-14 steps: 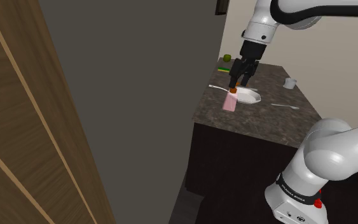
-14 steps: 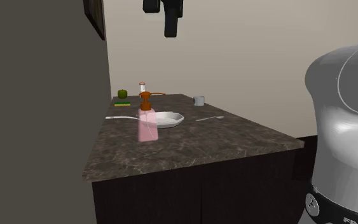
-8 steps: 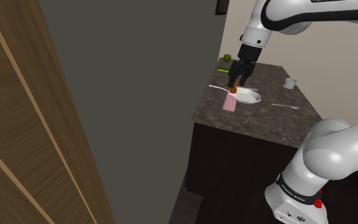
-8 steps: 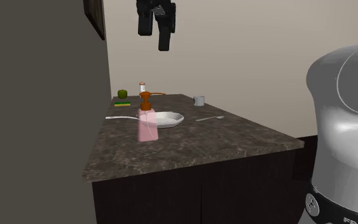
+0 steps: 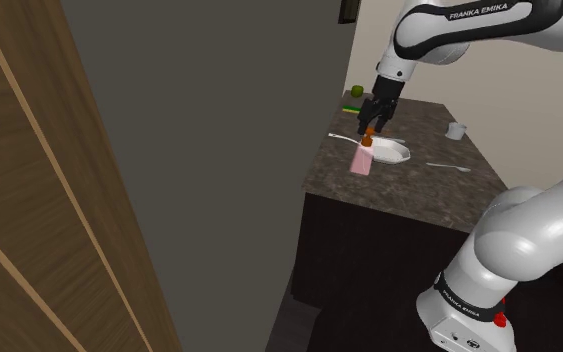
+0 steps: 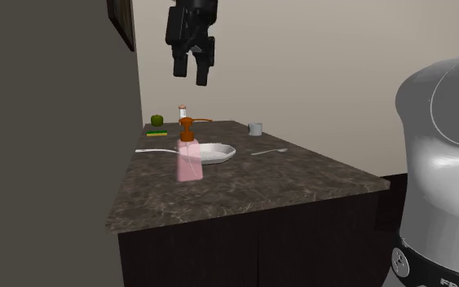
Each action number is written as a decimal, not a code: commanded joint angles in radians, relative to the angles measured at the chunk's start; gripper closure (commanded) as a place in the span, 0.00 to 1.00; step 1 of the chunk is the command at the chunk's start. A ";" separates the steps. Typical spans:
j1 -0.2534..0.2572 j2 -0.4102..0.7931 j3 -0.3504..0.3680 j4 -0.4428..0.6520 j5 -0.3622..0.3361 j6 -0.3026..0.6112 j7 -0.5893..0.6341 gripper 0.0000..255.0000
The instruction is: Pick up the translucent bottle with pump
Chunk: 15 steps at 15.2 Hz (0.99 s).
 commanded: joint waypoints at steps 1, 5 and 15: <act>-0.010 0.049 -0.036 0.019 -0.007 0.032 -0.038 0.00; -0.022 0.166 -0.102 0.084 0.000 0.085 -0.112 0.00; -0.062 0.502 -0.245 0.321 0.124 0.163 -0.325 0.00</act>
